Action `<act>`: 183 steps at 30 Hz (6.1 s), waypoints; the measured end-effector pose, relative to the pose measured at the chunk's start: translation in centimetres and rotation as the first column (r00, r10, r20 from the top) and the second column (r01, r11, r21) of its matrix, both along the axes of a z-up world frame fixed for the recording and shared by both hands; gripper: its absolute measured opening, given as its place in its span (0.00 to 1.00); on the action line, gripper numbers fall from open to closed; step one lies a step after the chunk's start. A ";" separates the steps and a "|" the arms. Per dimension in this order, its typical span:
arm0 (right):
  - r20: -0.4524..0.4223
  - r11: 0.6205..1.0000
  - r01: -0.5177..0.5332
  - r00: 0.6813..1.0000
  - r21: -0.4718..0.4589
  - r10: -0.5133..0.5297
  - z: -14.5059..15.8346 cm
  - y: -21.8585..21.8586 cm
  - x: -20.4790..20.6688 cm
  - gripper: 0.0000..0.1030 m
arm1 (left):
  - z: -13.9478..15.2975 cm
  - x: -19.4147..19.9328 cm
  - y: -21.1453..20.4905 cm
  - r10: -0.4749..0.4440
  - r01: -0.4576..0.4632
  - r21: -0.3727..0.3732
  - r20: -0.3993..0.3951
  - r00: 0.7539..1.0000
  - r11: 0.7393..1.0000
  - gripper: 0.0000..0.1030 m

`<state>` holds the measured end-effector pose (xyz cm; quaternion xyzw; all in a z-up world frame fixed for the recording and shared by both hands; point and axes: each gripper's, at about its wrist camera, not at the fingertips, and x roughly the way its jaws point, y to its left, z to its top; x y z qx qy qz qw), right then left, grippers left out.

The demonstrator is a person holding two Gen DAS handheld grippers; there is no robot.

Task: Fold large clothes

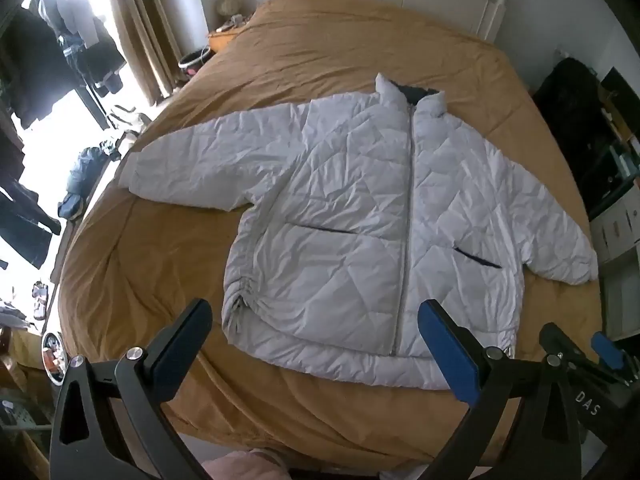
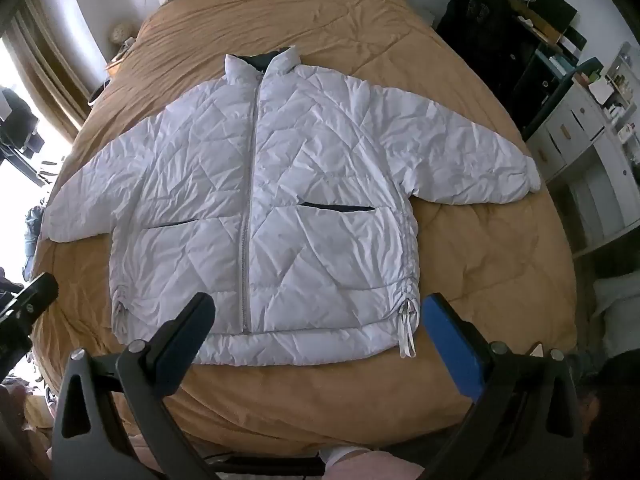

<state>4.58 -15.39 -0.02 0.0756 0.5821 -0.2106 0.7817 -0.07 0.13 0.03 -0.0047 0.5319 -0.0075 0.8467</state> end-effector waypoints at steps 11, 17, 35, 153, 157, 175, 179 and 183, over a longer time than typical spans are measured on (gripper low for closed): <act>0.017 1.000 0.009 1.000 0.028 -0.010 0.1 -1.3 -0.4 1.00 | -0.6 0.3 0.9 0.007 -0.007 -0.003 -0.047 0.999 1.000 1.00; 0.000 1.000 0.006 1.000 0.026 -0.006 -0.1 -0.9 -0.2 1.00 | -0.9 0.0 0.6 0.008 -0.008 0.004 -0.050 0.999 1.000 1.00; -0.008 0.999 -0.005 1.000 0.035 0.005 -0.4 -0.4 -0.5 1.00 | -1.8 -0.3 -0.3 -0.009 0.010 0.017 -0.072 0.997 1.000 1.00; -0.240 0.996 -0.090 0.966 0.021 0.092 -6.2 -1.1 1.6 1.00 | -27.0 20.8 42.8 0.535 -0.492 -0.704 -0.187 0.824 0.512 0.76; -0.270 0.996 -0.086 0.959 0.024 0.090 -7.3 -1.6 2.7 1.00 | -28.5 22.4 44.2 0.543 -0.442 -0.788 -0.166 0.823 0.428 0.76; -0.168 0.988 -0.071 0.981 0.136 0.094 -4.8 -4.1 5.3 1.00 | -19.0 25.0 42.1 0.528 -0.291 -0.742 0.098 0.844 0.604 0.06; -0.043 0.990 -0.065 0.997 0.123 0.071 -4.1 -7.8 6.6 1.00 | -10.9 27.4 33.4 0.393 -0.120 -0.704 0.240 0.888 0.700 0.06; 0.086 0.992 0.062 0.994 0.114 -0.072 -5.0 -13.6 7.1 1.00 | -4.8 27.5 21.6 0.243 0.047 -0.676 0.328 0.913 0.736 0.07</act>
